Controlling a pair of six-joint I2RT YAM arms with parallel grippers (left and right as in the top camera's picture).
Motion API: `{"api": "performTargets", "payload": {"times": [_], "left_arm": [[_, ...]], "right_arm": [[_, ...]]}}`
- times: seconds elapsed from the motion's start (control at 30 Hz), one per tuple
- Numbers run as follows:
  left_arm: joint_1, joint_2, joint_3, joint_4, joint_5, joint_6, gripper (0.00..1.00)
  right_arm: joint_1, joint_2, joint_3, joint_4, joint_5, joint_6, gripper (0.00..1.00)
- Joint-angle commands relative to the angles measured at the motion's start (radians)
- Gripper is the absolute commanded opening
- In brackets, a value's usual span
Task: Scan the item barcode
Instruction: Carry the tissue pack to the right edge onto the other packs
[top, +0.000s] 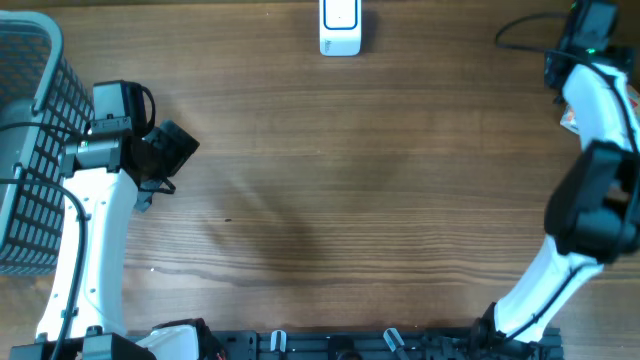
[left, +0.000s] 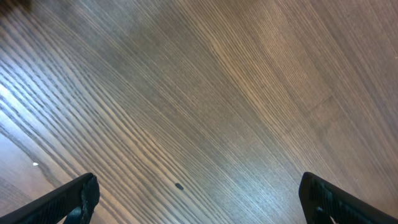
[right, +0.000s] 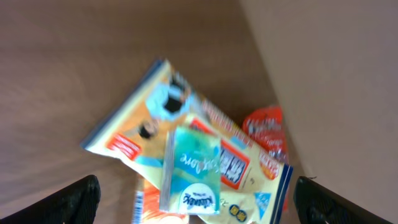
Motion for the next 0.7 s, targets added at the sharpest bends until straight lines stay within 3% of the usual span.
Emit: {"api": "performTargets", "payload": {"times": [0.0, 0.27, 0.43, 0.67], "left_arm": [[0.001, 0.006, 0.013, -0.014, -0.013, 0.012, 1.00], [0.001, 0.006, 0.013, -0.034, -0.013, 0.012, 1.00], [0.001, 0.006, 0.013, -0.062, -0.013, 0.012, 1.00], [0.001, 0.006, 0.013, -0.064, -0.013, 0.012, 1.00]], "right_arm": [[-0.013, -0.156, 0.003, -0.043, -0.299, 0.134, 1.00], [-0.005, -0.408, 0.003, -0.170, -1.027, 0.418, 1.00], [-0.005, -0.578, 0.003, -0.378, -1.067, 0.542, 1.00], [-0.005, -0.718, 0.002, -0.832, -1.056, 0.487, 1.00]]}}
